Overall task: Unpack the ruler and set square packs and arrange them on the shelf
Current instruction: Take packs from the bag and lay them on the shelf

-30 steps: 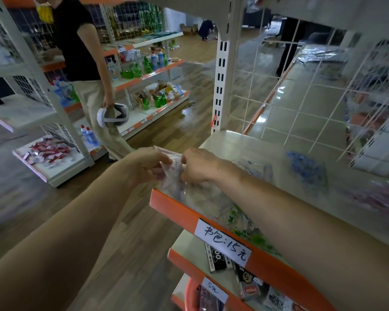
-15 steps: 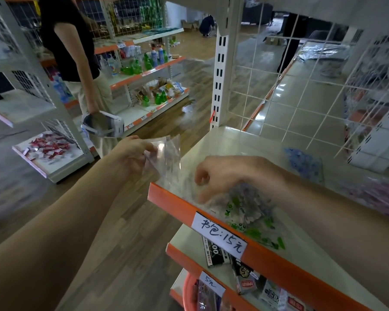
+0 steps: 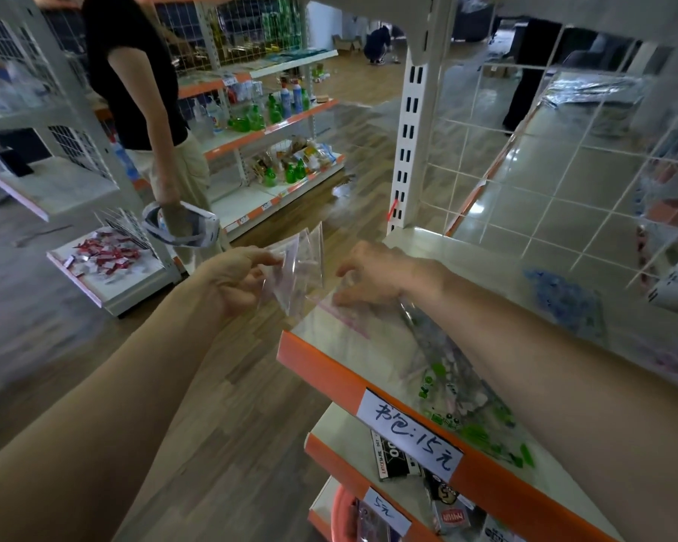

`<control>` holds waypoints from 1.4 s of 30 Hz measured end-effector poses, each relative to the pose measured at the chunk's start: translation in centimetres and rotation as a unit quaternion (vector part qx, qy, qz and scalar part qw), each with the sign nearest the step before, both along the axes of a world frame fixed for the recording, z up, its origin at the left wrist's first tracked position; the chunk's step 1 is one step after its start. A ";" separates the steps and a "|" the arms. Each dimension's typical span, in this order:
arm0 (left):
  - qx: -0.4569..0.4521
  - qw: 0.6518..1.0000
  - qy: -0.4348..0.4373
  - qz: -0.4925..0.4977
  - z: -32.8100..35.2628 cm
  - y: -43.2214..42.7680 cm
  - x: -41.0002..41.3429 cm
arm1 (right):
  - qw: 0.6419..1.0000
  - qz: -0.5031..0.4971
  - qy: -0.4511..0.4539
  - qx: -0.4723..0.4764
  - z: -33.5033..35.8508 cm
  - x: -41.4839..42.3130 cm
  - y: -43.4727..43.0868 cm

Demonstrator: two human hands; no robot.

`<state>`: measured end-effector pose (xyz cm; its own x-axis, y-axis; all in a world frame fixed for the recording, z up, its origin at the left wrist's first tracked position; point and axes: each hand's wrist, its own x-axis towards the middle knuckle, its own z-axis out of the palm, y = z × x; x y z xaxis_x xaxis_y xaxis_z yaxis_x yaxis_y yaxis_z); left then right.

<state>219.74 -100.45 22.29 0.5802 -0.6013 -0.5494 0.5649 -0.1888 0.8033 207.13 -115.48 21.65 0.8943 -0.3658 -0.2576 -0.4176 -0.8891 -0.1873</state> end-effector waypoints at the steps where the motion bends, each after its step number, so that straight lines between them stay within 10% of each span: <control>1: 0.004 1.000 0.002 -0.003 0.0 0.2 0.1 | 1.000 -0.012 -0.001 0.018 -0.2 0.4 -0.3; 17: -0.007 0.999 0.010 -0.050 2.9 -5.1 -3.0 | 0.914 -0.159 -0.190 0.321 5.7 -6.5 -4.1; 31: -0.028 0.971 0.025 -0.238 2.9 -14.1 -18.5 | 0.879 -0.450 -0.114 0.109 6.1 -31.0 -9.9; 38: -0.069 0.964 0.004 -0.258 2.6 -15.1 -20.8 | 0.899 -0.434 -0.057 -0.024 5.2 -33.7 -9.8; 42: -0.121 0.956 -0.008 -0.269 2.5 -14.9 -20.9 | 0.826 -0.420 -0.265 0.265 5.8 -28.0 -6.1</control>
